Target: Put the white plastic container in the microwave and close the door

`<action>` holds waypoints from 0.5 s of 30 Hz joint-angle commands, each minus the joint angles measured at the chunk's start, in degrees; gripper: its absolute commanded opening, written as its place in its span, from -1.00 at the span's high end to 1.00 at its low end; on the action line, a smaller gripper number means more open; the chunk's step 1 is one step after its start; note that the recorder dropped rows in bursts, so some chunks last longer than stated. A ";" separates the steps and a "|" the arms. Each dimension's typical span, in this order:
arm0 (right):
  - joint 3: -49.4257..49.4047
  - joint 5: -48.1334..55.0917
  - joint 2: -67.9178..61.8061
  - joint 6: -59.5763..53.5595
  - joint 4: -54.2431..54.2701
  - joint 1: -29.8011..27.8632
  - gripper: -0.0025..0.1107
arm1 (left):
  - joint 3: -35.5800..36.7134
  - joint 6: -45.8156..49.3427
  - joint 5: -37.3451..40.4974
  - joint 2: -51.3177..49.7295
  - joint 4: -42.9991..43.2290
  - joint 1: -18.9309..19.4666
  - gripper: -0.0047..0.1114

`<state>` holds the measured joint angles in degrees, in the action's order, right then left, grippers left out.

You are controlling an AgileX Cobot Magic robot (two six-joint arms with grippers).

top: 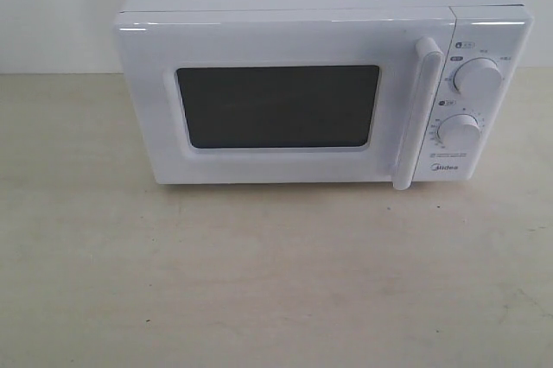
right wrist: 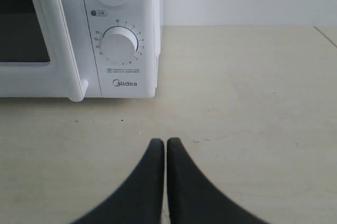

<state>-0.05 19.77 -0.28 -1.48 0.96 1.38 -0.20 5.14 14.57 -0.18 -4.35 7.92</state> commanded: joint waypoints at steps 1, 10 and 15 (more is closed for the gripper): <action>0.05 -0.41 0.28 -0.15 0.17 -0.27 0.96 | 0.20 -3.01 0.24 0.18 5.12 0.12 0.84; 0.05 -0.41 0.28 -0.15 0.17 -0.27 0.96 | 0.20 -3.01 2.22 0.18 0.82 0.12 0.84; 0.05 -0.41 0.28 -0.15 0.17 -0.27 0.96 | 0.20 -3.01 2.34 0.18 0.50 0.12 0.84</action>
<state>-0.05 19.77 -0.28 -1.48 0.96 1.38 -0.20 2.67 16.70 -0.18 -3.02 7.92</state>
